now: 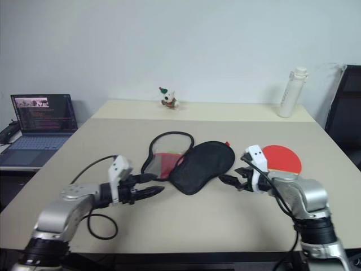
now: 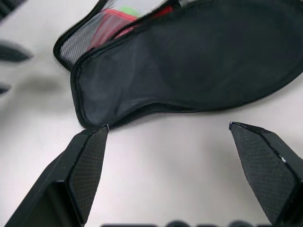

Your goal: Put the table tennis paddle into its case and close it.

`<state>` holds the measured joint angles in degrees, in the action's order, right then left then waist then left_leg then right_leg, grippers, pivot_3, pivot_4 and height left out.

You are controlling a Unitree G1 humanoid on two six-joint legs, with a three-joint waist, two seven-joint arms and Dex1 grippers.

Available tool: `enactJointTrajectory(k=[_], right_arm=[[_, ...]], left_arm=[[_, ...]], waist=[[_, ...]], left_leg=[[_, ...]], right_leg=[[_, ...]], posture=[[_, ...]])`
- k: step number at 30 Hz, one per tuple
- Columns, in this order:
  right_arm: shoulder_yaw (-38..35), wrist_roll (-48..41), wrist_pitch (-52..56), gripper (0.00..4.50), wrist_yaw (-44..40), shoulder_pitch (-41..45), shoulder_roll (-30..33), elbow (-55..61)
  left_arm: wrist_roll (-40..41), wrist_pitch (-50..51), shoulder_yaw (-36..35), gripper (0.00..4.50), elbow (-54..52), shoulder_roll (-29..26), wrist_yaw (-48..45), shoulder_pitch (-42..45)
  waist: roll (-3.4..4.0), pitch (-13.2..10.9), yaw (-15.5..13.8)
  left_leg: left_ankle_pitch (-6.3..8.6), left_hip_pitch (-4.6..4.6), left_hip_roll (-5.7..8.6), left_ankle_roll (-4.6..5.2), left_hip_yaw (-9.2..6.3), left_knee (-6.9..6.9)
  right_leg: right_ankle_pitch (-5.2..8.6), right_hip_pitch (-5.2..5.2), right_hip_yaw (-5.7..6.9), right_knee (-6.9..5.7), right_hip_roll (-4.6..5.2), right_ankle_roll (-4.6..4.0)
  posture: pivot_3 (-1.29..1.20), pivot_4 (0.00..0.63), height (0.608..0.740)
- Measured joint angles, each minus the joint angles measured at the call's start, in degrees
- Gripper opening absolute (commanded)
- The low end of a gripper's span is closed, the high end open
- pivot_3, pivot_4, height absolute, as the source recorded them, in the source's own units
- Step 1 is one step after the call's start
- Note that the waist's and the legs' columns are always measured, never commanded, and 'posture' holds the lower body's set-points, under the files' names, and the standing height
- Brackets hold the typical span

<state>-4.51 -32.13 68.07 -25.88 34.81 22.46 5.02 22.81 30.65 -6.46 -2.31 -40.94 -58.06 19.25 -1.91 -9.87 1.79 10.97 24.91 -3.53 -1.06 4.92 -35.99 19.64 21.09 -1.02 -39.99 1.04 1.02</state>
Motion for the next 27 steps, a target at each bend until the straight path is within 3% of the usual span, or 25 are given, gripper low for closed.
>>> enactJointTrajectory(k=[9, 21, 24, 27], right_arm=[[2.0, 1.7, 0.0, 4.5, 4.8, 0.4, -9.8, -5.6], [10.1, 7.9, -13.9, 4.5, 3.5, 6.1, -19.4, -16.2], [8.9, 8.3, -14.7, 3.89, 4.7, 6.8, -20.9, -17.5], [6.8, 8.1, -14.6, 2.87, 5.8, 6.9, -21.5, -18.4]], left_arm=[[0.9, -0.2, -5.1, 3.12, -0.1, -2.9, 1.2, -2.3], [2.9, 0.8, -5.2, 3.12, -3.2, -4.4, 0.9, -4.1], [5.6, 2.7, -6.4, 3.16, -6.5, -6.8, -1.4, -7.1], [6.7, 3.2, -7.1, 3.16, -8.6, -8.8, -2.9, -8.8]], waist=[[0.0, 0.0, 0.1], [-0.01, 0.0, 0.2], [-0.01, 0.0, 0.3], [-0.02, 0.0, 0.2]], left_leg=[[0.12, 0.02, -0.01, 0.19, 0.01, 0.04], [0.12, 0.03, -0.03, 0.18, 0.02, 0.08], [0.12, 0.02, -0.04, 0.17, 0.02, 0.11], [0.12, 0.02, -0.04, 0.17, -0.01, 0.11]], right_leg=[[0.0, 0.06, 0.0, -0.01, 0.0, 0.0], [0.0, 0.1, 0.0, -0.03, 0.0, 0.0], [0.0, 0.1, 0.03, -0.02, 0.02, 0.0], [0.0, 0.09, 0.05, -0.03, 0.02, 0.0]], posture=[[0.0, 0.15, 0.74], [0.0, 0.15, 0.74], [0.0, 0.15, 0.74], [0.0, 0.15, 0.74]])
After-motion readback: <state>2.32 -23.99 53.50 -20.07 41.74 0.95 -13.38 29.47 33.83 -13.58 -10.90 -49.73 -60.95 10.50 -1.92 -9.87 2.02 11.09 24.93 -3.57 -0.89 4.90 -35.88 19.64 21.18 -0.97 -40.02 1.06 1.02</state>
